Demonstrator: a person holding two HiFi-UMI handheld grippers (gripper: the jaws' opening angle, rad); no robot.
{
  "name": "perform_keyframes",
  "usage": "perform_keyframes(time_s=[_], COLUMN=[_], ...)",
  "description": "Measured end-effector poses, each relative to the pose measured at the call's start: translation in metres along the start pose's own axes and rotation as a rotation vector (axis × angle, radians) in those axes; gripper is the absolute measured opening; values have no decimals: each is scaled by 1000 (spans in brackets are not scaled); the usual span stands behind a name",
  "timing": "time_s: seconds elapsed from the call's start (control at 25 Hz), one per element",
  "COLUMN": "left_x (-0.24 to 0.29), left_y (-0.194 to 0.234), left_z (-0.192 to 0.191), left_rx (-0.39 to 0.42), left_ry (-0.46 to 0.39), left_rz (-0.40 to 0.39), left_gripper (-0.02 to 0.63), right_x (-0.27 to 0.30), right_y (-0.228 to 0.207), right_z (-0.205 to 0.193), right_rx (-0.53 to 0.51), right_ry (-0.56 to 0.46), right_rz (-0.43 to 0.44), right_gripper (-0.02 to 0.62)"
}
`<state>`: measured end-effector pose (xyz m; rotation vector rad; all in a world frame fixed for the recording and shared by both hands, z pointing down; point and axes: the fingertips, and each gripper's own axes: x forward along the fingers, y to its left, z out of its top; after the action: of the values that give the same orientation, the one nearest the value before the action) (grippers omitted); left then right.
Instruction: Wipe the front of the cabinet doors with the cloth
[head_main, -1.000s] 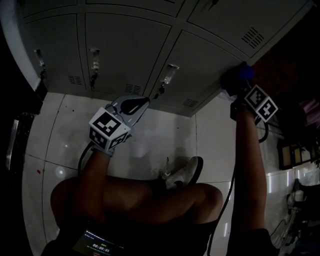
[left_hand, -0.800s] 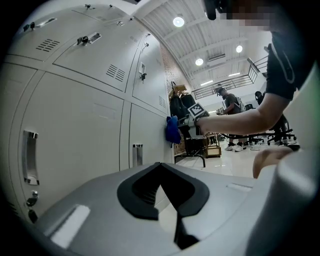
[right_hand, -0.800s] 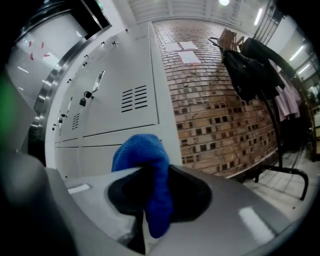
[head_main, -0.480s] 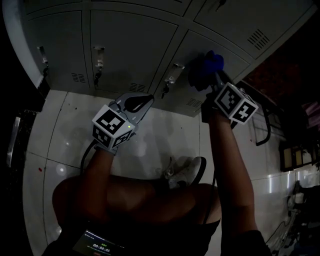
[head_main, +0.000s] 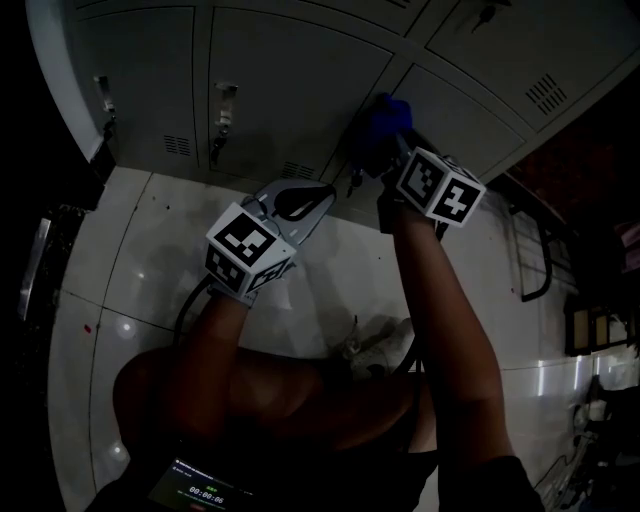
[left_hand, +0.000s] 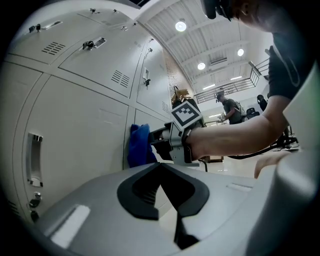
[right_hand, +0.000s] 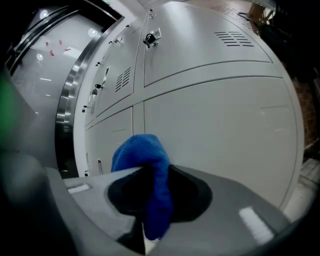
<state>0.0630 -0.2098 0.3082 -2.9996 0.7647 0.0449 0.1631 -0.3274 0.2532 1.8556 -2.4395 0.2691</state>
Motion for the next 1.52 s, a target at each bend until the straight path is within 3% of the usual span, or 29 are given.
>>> perform_keyframes(time_s=[0.4, 0.68, 0.88, 1.04, 1.32, 1.52], left_x=[1, 3, 4, 5, 5, 5], left_y=[-3, -4, -5, -6, -4, -4], left_z=[-5, -9, -11, -12, -12, -12], left_rx=[9, 14, 16, 21, 17, 19], left_ry=[19, 33, 40, 43, 45, 45], left_rz=[-6, -12, -13, -17, -11, -11], left_gripper=[0, 0, 0, 0, 0, 0], right_x=[-28, -64, -91, -111, -127, -122], right_y=[-55, -125, -175, -213, -234, -190], right_z=[-2, 0, -1, -3, -3, -2], right_rx=[13, 13, 91, 89, 123, 82], right_ry=[8, 8, -9, -25, -51, -64], right_rz=[-70, -188, -274, -356, -390, -318], right_gripper=[77, 77, 77, 77, 77, 77])
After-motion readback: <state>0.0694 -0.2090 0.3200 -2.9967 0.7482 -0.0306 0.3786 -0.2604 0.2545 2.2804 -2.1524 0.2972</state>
